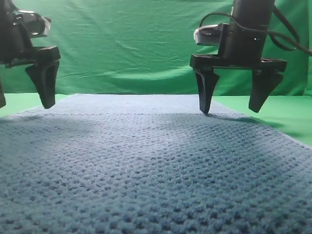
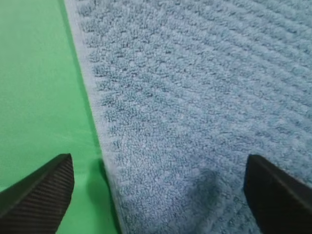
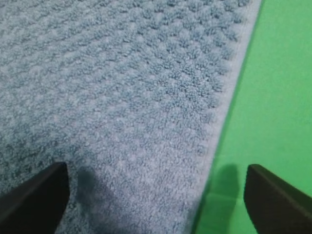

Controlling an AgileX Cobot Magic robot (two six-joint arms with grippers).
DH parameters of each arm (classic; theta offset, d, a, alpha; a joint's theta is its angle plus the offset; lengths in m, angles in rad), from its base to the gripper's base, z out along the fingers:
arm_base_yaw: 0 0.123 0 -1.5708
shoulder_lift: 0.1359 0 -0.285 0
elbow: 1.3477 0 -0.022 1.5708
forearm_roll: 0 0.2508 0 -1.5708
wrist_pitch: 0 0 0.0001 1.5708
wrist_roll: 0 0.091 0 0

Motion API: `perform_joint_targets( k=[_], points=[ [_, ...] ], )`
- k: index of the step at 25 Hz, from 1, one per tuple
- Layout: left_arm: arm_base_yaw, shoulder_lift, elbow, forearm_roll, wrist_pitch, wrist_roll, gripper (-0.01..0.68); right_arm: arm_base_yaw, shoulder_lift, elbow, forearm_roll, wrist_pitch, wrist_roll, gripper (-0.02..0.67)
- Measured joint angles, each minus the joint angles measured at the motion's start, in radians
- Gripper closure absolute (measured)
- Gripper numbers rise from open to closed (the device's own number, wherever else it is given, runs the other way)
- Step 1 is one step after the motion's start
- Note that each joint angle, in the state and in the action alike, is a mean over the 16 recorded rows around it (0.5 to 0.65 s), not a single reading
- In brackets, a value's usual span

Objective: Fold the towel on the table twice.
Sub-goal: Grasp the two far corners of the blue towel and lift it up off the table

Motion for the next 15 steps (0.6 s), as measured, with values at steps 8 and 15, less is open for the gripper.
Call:
perform_joint_targets(
  k=[8,15],
  points=[
    [-0.001,0.071,-0.046,0.065,0.04,-0.065,0.033,0.002,0.028,-0.007,-0.004,-0.015,-0.014,0.005],
    [-0.003,0.109,-0.083,0.076,0.088,-0.091,0.067,0.007,0.044,-0.018,-0.008,-0.021,-0.031,0.034]
  ],
)
